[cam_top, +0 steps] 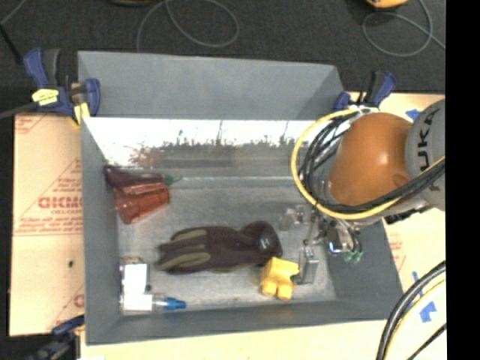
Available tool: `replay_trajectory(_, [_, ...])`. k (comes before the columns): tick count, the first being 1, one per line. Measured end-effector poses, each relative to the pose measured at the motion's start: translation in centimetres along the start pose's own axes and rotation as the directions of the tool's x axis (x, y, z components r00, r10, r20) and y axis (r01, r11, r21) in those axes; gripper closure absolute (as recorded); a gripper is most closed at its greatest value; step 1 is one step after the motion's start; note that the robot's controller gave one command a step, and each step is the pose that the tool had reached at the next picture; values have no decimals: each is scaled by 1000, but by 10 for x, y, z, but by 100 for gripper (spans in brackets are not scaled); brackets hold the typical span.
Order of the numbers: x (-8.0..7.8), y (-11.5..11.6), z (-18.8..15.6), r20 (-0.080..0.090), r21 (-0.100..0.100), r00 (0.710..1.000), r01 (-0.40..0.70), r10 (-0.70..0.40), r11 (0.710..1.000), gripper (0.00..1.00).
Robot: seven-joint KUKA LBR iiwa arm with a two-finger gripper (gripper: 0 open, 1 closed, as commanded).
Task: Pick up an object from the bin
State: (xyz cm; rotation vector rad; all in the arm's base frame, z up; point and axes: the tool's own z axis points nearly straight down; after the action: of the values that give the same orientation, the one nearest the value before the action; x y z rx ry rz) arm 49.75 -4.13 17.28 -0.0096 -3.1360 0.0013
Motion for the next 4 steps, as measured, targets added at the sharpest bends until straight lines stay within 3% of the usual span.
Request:
replay_trajectory(1, [-2,0,-4,8,1,1000,1,-1,1000,0])
replay_trajectory(2, [-30,27,33,14,3,998,57,-57,998,0])
replay_trajectory(3, [-35,18,100,15,-2,999,-51,51,999,100])
replay_trajectory(4, [-35,18,100,15,-1,999,-51,51,999,100])
